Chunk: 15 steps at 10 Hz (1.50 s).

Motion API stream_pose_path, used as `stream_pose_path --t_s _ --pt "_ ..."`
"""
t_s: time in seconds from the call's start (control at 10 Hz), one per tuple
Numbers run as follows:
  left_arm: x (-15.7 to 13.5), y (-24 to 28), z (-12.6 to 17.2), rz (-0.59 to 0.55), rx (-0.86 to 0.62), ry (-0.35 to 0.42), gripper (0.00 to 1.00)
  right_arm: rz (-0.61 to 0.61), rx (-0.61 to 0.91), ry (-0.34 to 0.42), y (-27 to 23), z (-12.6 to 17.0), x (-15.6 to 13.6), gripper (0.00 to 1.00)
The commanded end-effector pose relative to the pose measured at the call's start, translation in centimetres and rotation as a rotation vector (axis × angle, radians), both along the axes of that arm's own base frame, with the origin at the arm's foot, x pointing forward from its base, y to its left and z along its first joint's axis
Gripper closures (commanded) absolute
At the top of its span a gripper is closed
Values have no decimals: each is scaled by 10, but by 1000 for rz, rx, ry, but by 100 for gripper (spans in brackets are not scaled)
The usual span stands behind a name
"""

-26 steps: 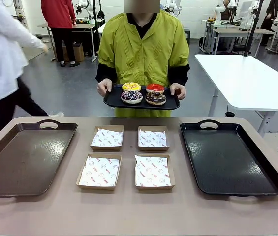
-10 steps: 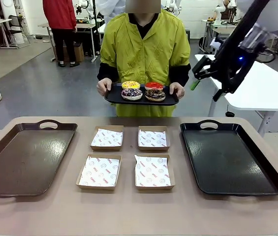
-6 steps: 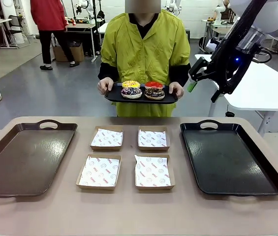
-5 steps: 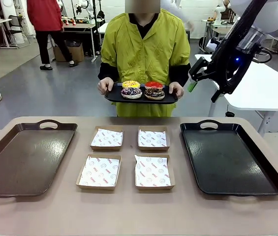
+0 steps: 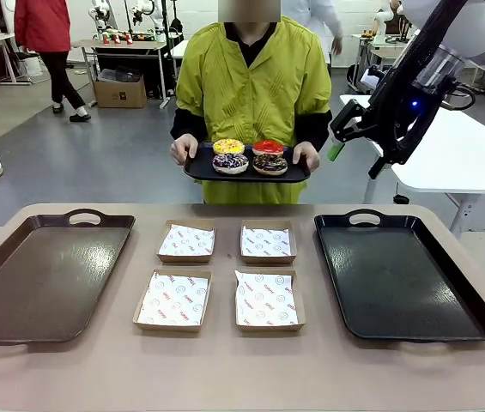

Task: Individually package the donuts and arrange them on the tray.
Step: Pick up one Paper togo box.

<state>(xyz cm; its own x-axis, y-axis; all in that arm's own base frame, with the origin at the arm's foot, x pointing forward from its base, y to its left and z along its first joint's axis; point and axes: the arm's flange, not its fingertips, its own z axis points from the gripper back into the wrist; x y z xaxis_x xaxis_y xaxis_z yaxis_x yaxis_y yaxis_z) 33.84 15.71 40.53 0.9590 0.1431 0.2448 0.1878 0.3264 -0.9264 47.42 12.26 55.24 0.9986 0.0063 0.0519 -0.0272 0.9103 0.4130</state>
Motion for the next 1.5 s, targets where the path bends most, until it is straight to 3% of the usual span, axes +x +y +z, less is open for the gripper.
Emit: stream_pose_path --t_s 0.0,0.1,0.5,0.9,1.1,1.4 --pt "-1 1 1 8 5 -6 0 -36 -84 54 18 -1 8 0" --pt "-1 1 1 8 5 -6 0 -65 -172 89 36 -4 16 0" --pt "-1 1 1 8 5 -6 0 -154 -370 92 102 -30 36 0" --pt "-1 1 1 8 5 -6 0 -93 -390 -29 149 -89 68 0" --pt "-1 1 1 8 5 -6 0 -65 -367 -113 150 -119 83 0" --pt "-1 1 1 8 5 -6 0 -14 -319 -155 138 -167 94 0"
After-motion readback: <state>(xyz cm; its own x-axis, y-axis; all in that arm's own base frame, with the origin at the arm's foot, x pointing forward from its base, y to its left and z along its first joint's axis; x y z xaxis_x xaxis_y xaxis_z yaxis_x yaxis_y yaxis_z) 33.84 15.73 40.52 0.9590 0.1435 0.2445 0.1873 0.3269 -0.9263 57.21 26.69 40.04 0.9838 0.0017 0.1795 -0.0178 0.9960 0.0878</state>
